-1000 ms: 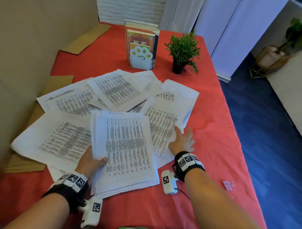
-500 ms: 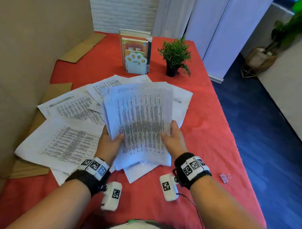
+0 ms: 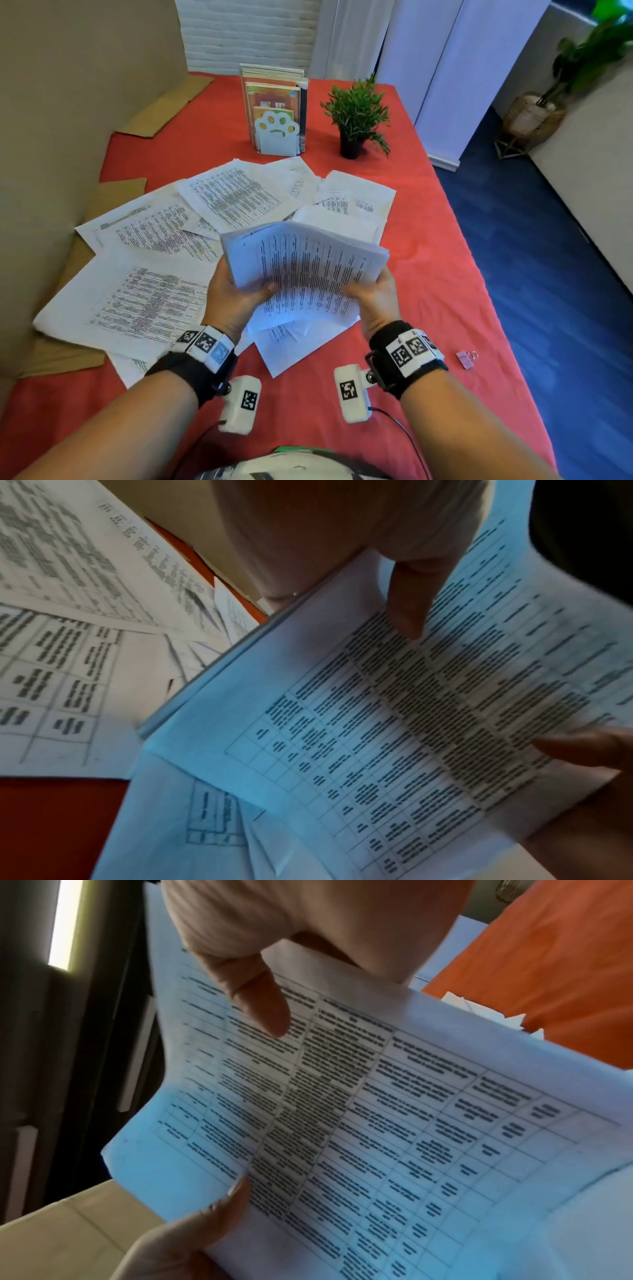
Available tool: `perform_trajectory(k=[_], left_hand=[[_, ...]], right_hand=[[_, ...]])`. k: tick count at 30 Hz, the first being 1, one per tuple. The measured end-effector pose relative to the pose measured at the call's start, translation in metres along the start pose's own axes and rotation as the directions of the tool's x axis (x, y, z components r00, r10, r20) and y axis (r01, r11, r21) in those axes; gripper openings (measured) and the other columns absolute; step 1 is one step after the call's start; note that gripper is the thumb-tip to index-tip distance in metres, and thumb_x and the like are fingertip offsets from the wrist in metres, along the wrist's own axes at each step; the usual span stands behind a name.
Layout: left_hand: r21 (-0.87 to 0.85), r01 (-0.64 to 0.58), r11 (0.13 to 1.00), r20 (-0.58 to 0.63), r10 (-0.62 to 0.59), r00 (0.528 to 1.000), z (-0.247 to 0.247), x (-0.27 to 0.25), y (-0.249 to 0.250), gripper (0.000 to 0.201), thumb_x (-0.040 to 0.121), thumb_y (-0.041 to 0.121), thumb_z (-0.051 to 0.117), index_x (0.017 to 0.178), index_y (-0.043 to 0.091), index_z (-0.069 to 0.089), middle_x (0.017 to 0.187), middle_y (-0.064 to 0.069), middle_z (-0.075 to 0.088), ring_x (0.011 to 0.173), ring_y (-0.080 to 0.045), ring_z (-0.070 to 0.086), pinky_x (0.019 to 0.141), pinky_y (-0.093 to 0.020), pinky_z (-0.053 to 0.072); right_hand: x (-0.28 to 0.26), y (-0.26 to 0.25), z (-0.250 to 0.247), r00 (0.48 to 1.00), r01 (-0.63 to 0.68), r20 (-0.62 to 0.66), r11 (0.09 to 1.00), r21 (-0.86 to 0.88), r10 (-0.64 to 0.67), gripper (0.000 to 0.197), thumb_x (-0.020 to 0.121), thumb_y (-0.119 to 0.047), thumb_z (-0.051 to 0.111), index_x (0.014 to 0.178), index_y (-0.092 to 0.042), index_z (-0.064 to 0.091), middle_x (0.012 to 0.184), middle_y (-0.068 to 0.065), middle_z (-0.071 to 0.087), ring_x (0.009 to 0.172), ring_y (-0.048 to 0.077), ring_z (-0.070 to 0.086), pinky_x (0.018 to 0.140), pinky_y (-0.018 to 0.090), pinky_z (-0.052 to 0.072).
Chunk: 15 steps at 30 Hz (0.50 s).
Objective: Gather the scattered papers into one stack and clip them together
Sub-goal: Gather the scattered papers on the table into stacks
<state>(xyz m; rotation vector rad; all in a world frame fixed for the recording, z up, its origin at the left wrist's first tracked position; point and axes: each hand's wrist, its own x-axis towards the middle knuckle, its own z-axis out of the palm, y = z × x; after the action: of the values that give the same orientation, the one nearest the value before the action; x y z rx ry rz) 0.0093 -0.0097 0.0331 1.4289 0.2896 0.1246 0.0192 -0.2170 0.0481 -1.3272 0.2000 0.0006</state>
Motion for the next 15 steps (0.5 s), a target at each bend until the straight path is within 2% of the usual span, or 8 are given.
perform_trajectory(k=[3, 4, 7, 9, 11, 13, 14, 15], left_hand=[[0.045, 0.031, 0.999, 0.009, -0.031, 0.999, -0.003, 0.002, -0.009, 0.060, 0.060, -0.005, 0.080, 0.111, 0.021, 0.058, 0.103, -0.005, 0.070, 0.093, -0.020, 0.068, 0.073, -0.035, 0.057], [0.071, 0.042, 0.997, 0.010, -0.043, 0.999, -0.003, 0.002, -0.012, 0.051, 0.064, -0.004, 0.078, 0.105, 0.021, 0.061, 0.100, -0.004, 0.071, 0.090, -0.019, 0.068, 0.072, -0.033, 0.056], [0.178, 0.062, 0.982, -0.037, -0.057, 0.998, 0.002, 0.002, -0.016, 0.027, 0.079, -0.002, 0.069, 0.083, 0.024, 0.061, 0.086, 0.002, 0.067, 0.084, -0.022, 0.063, 0.072, -0.026, 0.048], [0.166, 0.073, 0.983, -0.118, -0.054, 0.991, 0.006, 0.005, -0.016, 0.023, 0.082, 0.001, 0.066, 0.079, 0.024, 0.061, 0.083, 0.002, 0.066, 0.083, -0.024, 0.062, 0.075, -0.030, 0.048], [0.150, 0.085, 0.985, -0.208, -0.052, 0.977, 0.008, 0.010, -0.014, 0.017, 0.082, 0.006, 0.065, 0.076, 0.020, 0.058, 0.075, -0.002, 0.063, 0.078, -0.026, 0.061, 0.072, -0.034, 0.050], [0.107, 0.102, 0.989, -0.202, -0.079, 0.976, 0.013, 0.014, -0.009, 0.010, 0.084, 0.009, 0.065, 0.085, 0.016, 0.057, 0.076, -0.004, 0.061, 0.077, -0.025, 0.060, 0.068, -0.031, 0.048], [0.079, 0.111, 0.991, -0.144, -0.099, 0.985, 0.016, 0.016, -0.009, 0.017, 0.085, 0.012, 0.065, 0.099, 0.014, 0.057, 0.087, -0.003, 0.063, 0.082, -0.024, 0.061, 0.069, -0.030, 0.049], [0.070, 0.131, 0.989, -0.079, -0.125, 0.989, 0.017, 0.017, -0.010, 0.033, 0.087, 0.017, 0.064, 0.118, 0.016, 0.052, 0.105, 0.000, 0.062, 0.091, -0.019, 0.062, 0.074, -0.030, 0.049]], right_hand=[[0.005, 0.008, -0.001, 0.995, -0.096, 0.011, 0.992, -0.077, 0.098, 0.043, 0.051, 0.007, 0.057, 0.093, -0.003, 0.063, 0.088, 0.015, 0.066, 0.086, 0.031, 0.063, 0.083, 0.050, 0.053], [0.006, 0.011, 0.000, 0.992, -0.121, 0.019, 0.988, -0.098, 0.123, 0.040, 0.053, 0.004, 0.059, 0.092, -0.003, 0.064, 0.087, 0.013, 0.068, 0.087, 0.031, 0.064, 0.084, 0.049, 0.053], [0.008, 0.017, 0.001, 0.989, -0.131, 0.045, 0.982, -0.136, 0.138, 0.027, 0.061, -0.006, 0.065, 0.086, -0.017, 0.065, 0.086, 0.005, 0.069, 0.085, 0.026, 0.063, 0.087, 0.043, 0.052], [0.011, 0.019, -0.002, 0.990, -0.091, 0.085, 0.975, -0.202, 0.110, 0.023, 0.067, -0.013, 0.067, 0.089, -0.020, 0.064, 0.088, 0.005, 0.068, 0.086, 0.022, 0.063, 0.086, 0.038, 0.052], [0.012, 0.022, -0.005, 0.989, -0.020, 0.130, 0.952, -0.305, 0.063, 0.013, 0.080, -0.014, 0.065, 0.092, -0.017, 0.062, 0.082, 0.001, 0.064, 0.076, 0.007, 0.061, 0.077, 0.025, 0.051], [0.014, 0.024, -0.008, 0.996, 0.026, 0.092, 0.926, -0.377, 0.009, 0.009, 0.090, -0.012, 0.057, 0.090, -0.020, 0.060, 0.074, -0.004, 0.060, 0.065, 0.001, 0.056, 0.066, 0.021, 0.048], [0.018, 0.025, -0.013, 0.999, 0.028, 0.031, 0.906, -0.423, -0.016, 0.014, 0.090, -0.013, 0.055, 0.085, -0.025, 0.061, 0.072, -0.005, 0.059, 0.063, 0.004, 0.055, 0.063, 0.023, 0.048], [0.023, 0.025, -0.019, 0.999, 0.013, -0.032, 0.880, -0.476, -0.032, 0.018, 0.089, -0.014, 0.054, 0.078, -0.027, 0.060, 0.069, -0.005, 0.058, 0.061, 0.008, 0.054, 0.059, 0.023, 0.046]])
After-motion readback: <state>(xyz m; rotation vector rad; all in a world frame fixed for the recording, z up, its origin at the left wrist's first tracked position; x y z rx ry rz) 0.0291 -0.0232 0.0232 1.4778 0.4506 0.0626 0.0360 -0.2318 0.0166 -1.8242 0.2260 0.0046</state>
